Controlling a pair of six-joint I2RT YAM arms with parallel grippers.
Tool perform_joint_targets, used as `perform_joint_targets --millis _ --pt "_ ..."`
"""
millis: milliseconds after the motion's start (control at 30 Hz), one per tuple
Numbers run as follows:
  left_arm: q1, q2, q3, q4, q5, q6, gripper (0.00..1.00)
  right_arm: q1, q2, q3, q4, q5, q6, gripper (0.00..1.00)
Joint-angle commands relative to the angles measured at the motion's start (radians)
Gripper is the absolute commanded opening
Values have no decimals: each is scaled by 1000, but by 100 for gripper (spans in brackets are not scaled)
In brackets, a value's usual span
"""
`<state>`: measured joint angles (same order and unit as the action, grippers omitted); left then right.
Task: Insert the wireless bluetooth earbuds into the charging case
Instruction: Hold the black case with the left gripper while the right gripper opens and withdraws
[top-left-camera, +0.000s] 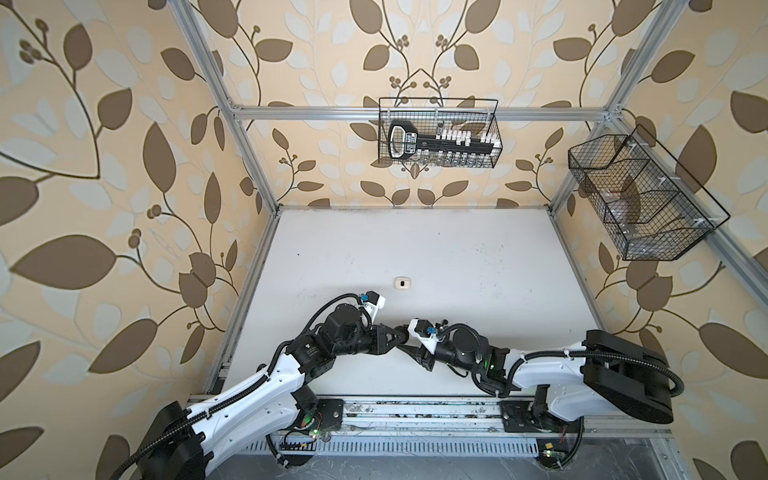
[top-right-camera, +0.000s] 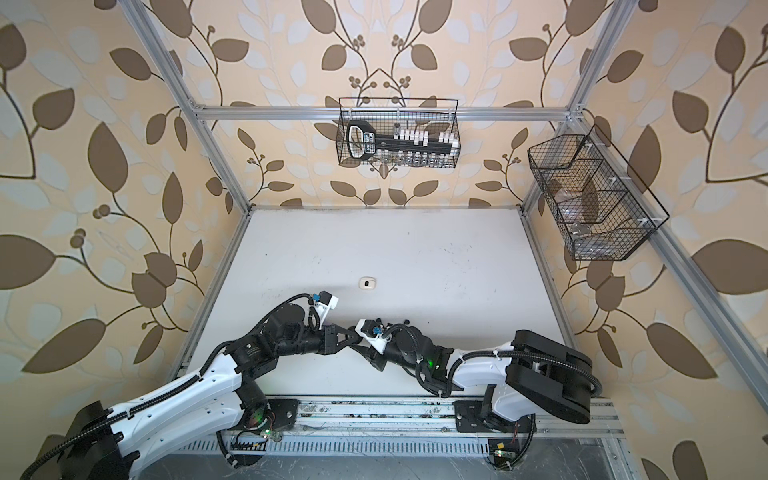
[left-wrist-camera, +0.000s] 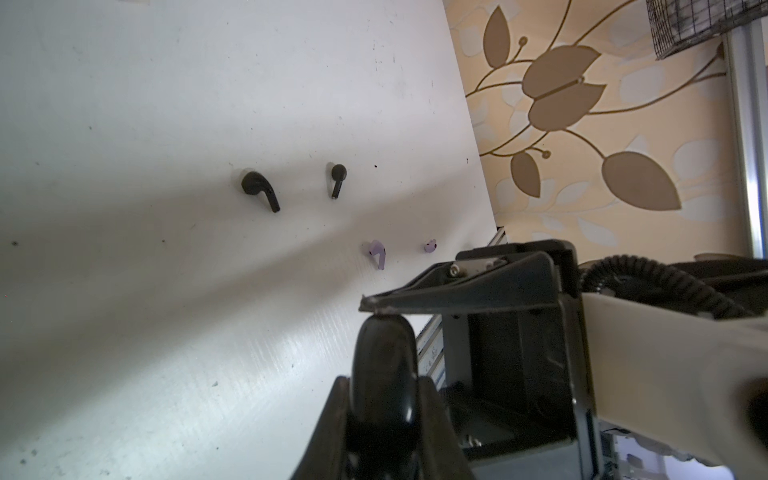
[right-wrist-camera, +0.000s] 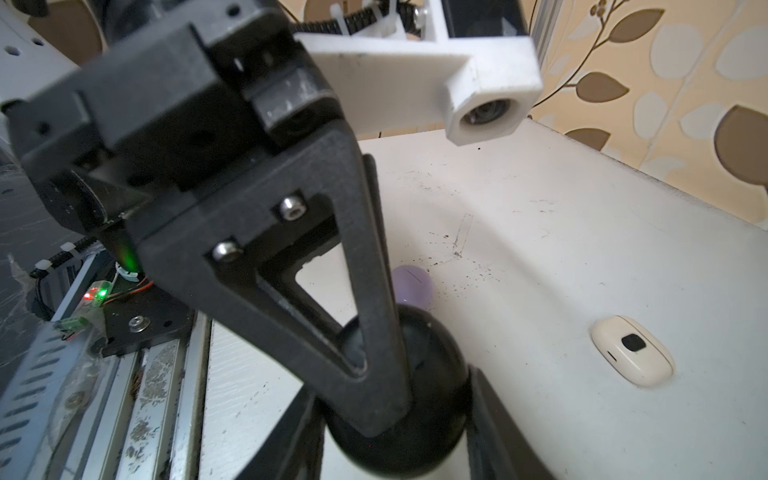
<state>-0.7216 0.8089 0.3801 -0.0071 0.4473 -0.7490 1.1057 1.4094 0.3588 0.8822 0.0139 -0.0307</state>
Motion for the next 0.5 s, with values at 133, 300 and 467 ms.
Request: perform_joint_targets --millis 133,300,467 --pt "-12 -22 25 86 -37 21 0 34 -26 13 1 -10 -26 51" --pt "-12 -19 19 113 -110 60 0 56 -81 -6 -23 40 2 71" --pt "-12 -16 12 141 -215 117 0 57 -181 -82 -6 60 53 82"
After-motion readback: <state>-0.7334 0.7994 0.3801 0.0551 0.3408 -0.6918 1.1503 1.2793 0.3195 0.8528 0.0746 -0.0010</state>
